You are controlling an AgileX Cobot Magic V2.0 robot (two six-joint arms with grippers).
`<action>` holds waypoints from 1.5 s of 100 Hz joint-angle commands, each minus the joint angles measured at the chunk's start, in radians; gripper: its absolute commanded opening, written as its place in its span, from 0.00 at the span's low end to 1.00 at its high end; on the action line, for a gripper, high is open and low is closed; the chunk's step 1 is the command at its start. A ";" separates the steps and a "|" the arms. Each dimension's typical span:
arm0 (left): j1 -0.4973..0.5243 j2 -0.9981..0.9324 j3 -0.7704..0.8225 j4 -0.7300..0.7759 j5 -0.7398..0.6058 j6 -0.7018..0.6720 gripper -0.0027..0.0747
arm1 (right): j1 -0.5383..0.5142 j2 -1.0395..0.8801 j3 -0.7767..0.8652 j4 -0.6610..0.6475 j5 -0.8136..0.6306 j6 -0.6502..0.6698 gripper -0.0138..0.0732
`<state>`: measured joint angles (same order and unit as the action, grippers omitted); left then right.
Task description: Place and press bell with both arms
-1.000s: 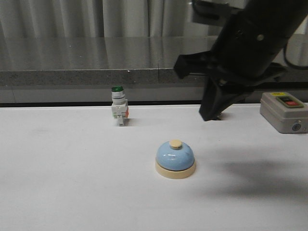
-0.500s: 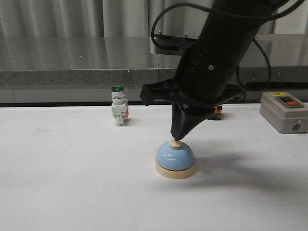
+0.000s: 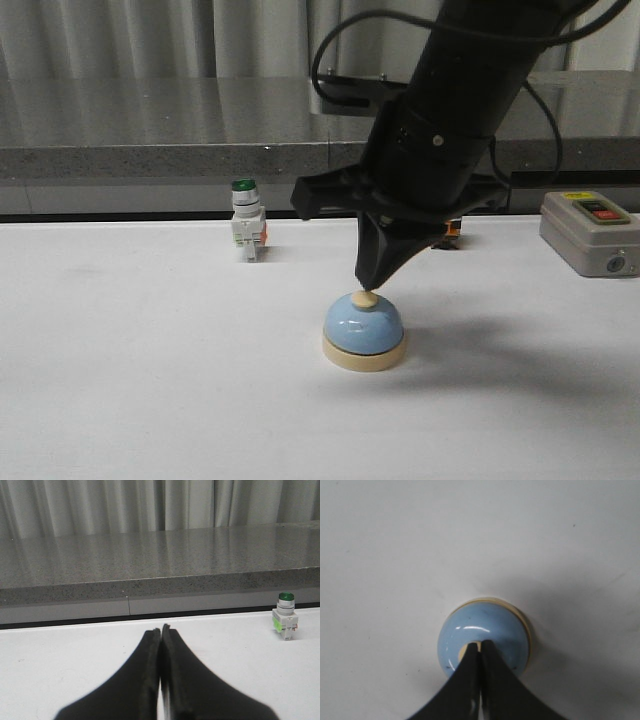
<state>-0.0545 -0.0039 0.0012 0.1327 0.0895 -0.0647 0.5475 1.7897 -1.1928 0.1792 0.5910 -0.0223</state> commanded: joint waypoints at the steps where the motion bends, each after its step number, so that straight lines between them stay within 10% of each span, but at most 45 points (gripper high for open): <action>1: 0.000 -0.028 0.041 -0.005 -0.081 -0.006 0.01 | -0.012 -0.113 -0.023 -0.029 -0.024 -0.010 0.09; 82: 0.000 -0.028 0.041 -0.005 -0.081 -0.006 0.01 | -0.394 -0.991 0.435 -0.129 -0.101 -0.010 0.09; 150: 0.000 -0.028 0.041 -0.005 -0.081 -0.006 0.01 | -0.407 -1.571 0.696 -0.129 -0.078 -0.010 0.09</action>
<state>-0.0545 -0.0039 0.0012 0.1327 0.0895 -0.0647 0.1488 0.2120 -0.4715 0.0546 0.5811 -0.0243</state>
